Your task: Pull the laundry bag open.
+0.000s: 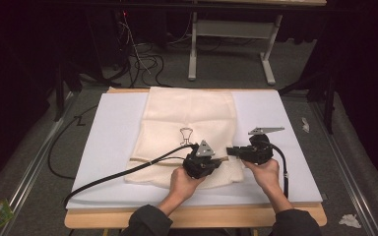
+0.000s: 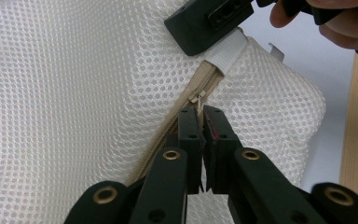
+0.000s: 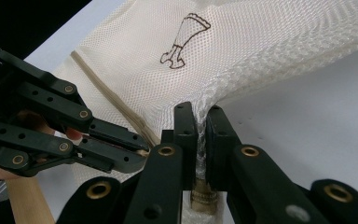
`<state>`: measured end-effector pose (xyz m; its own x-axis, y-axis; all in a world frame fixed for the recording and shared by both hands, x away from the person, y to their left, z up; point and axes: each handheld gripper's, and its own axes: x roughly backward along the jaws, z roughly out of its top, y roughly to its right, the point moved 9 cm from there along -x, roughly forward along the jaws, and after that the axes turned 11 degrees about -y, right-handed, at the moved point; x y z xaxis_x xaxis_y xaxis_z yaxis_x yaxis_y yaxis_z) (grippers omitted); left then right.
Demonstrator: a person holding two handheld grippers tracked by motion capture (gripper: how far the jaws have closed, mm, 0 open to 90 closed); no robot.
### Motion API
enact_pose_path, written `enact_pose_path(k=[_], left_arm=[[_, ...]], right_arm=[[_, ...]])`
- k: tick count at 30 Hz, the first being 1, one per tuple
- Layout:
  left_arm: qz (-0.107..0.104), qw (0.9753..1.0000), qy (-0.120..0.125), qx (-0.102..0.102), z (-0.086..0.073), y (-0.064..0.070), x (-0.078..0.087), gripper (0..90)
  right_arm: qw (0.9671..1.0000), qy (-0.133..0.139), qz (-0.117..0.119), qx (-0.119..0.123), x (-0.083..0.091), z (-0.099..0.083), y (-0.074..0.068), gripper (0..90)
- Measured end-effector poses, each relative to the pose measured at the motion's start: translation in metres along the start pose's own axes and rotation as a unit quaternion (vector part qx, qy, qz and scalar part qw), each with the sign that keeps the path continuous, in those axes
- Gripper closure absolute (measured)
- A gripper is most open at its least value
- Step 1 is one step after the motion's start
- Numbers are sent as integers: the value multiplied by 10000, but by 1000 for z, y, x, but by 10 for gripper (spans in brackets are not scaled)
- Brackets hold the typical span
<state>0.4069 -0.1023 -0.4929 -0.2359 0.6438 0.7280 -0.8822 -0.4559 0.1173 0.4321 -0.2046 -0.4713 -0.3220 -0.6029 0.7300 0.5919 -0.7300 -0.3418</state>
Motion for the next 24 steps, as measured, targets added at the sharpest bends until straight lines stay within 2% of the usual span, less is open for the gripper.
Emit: enact_pose_path(k=[8,24], left_arm=[[70,9999,-87,-17,-6,-5,4,870],[84,9999,-64,-31,-9,-7,9,870]], right_arm=[[10000,14,0,-48,2,-3,3,865],[10000,-7,-11,-38,2,-4,4,865]])
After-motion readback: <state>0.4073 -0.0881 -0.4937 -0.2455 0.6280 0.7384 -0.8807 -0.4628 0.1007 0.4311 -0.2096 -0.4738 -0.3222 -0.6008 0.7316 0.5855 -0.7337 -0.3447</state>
